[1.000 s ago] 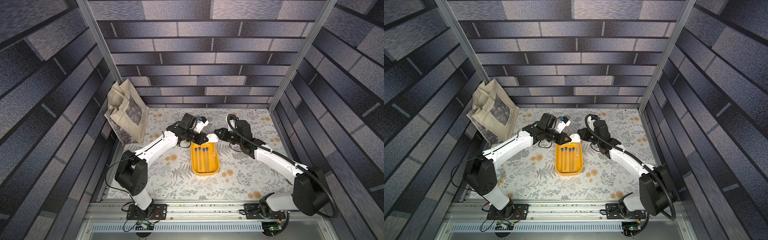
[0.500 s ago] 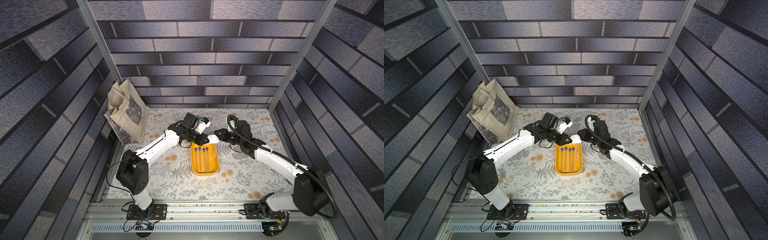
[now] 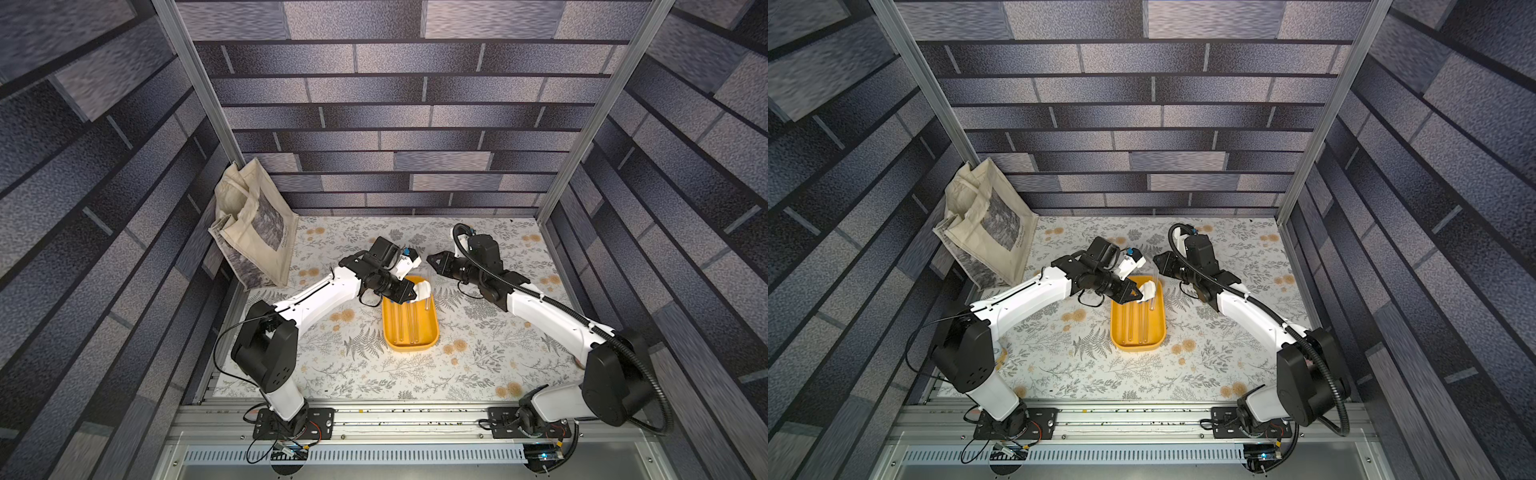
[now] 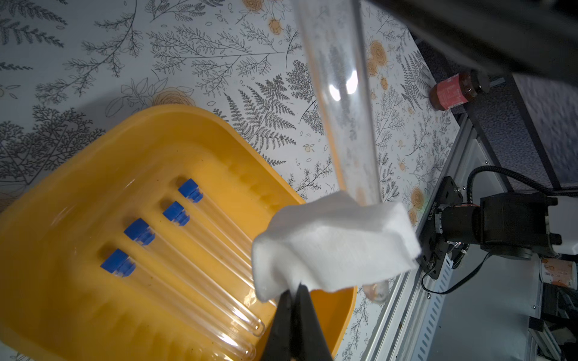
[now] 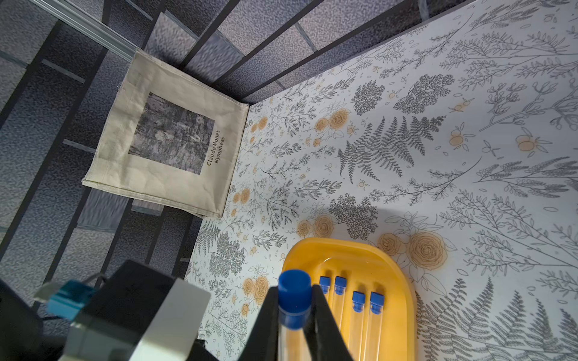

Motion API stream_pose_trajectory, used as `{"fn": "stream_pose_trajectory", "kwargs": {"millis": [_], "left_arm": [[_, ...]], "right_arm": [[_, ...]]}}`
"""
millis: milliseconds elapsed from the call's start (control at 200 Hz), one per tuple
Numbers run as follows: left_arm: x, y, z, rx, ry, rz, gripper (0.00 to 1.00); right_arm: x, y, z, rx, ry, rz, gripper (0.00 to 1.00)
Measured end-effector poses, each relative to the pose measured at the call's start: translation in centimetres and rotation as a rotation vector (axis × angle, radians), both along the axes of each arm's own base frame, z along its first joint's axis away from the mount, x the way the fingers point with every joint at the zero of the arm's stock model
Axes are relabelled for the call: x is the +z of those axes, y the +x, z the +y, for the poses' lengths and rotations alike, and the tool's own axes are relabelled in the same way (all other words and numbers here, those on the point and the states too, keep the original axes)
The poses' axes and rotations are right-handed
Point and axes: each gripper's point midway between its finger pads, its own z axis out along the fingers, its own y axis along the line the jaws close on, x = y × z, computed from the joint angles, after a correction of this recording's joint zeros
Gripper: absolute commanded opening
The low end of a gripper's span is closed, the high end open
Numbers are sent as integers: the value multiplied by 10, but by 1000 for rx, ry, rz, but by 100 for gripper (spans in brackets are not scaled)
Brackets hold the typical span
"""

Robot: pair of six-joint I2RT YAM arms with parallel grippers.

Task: Wipe the exteriors of test tubes
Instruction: Wipe the dirt from the test tube.

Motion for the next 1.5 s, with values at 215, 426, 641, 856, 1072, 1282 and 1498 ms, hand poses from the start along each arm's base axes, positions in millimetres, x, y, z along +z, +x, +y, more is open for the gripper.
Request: {"fn": "stream_pose_trajectory", "kwargs": {"millis": [215, 426, 641, 856, 1072, 1282, 1498], "left_arm": [[1, -19, 6, -15, 1, 0, 6], [0, -28, 11, -19, 3, -1, 6], [-4, -31, 17, -8, 19, -11, 6], [-2, -27, 15, -2, 13, -33, 5], [-1, -19, 12, 0, 19, -48, 5], [3, -2, 0, -10, 16, -69, 5], [16, 20, -14, -22, 0, -112, 5]], "right_arm": [[-5, 3, 2, 2, -8, 10, 17], [-19, 4, 6, 17, -16, 44, 17], [-19, 3, 7, 28, -9, 51, 19], [-19, 1, 9, 38, -3, 54, 18], [-19, 0, 9, 40, 0, 56, 19], [-19, -4, 7, 40, 0, 55, 19], [-26, -9, 4, 39, -7, 69, 19]]}}
